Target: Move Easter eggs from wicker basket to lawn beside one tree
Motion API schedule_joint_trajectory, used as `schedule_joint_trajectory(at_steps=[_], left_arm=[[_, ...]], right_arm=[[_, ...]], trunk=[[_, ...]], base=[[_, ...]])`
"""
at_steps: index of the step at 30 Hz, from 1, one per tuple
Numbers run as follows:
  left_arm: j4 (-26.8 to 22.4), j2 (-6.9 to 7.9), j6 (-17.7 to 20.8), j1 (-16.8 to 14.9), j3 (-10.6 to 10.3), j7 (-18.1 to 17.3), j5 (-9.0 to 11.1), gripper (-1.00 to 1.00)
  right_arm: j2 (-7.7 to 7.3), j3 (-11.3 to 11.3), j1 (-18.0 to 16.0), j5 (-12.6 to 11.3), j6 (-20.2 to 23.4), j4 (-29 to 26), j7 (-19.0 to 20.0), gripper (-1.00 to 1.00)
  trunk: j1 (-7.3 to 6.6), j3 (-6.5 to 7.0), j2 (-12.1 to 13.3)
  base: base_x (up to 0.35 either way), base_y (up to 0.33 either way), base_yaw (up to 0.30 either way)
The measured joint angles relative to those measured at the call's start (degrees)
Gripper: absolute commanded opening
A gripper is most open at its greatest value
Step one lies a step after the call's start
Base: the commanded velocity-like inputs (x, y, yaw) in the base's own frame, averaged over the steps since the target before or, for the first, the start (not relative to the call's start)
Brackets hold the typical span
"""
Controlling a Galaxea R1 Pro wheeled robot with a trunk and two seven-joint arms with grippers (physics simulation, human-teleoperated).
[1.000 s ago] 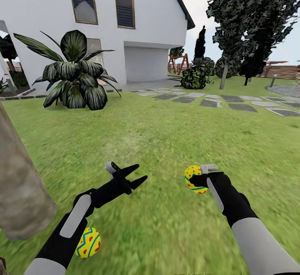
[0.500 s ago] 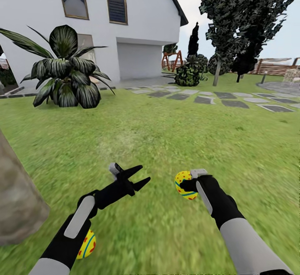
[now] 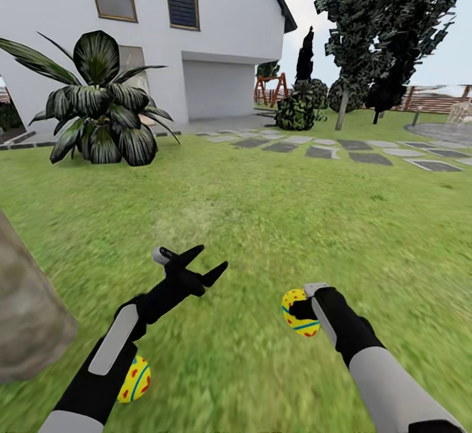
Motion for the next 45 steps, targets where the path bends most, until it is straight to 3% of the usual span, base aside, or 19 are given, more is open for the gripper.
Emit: schedule_joint_trajectory(at_steps=[5, 17, 23, 45], left_arm=[[0.6, -0.73, -0.7, 0.1, -0.5, 0.2, 0.0, 1.0], [3.7, -0.87, -0.9, 0.1, -1.1, 0.2, 0.2, 1.0], [3.6, -0.96, -0.9, 0.1, -1.1, 0.2, 0.2, 1.0], [3.7, -1.76, -0.9, 0.1, -1.1, 0.2, 0.2, 1.0]], right_arm=[[0.11, 0.2, 0.0, 0.0, -0.1, 0.2, -0.1, -1.0], [0.53, 0.4, 0.0, 0.1, -2.1, 3.1, -0.4, -1.0], [0.57, 0.5, 0.0, 0.1, -6.5, 7.1, -0.4, -1.0], [0.61, 0.4, 0.0, 0.1, -6.9, 7.4, -0.4, -1.0]], trunk=[[0.0, -0.46, 0.0], [0.0, -1.58, 0.0], [0.0, -2.14, 0.0], [0.0, -4.18, 0.0]], base=[[0.04, 0.0, 0.0], [0.001, 0.0, 0.0], [0.0, 0.0, 0.0], [0.017, 0.0, 0.0]])
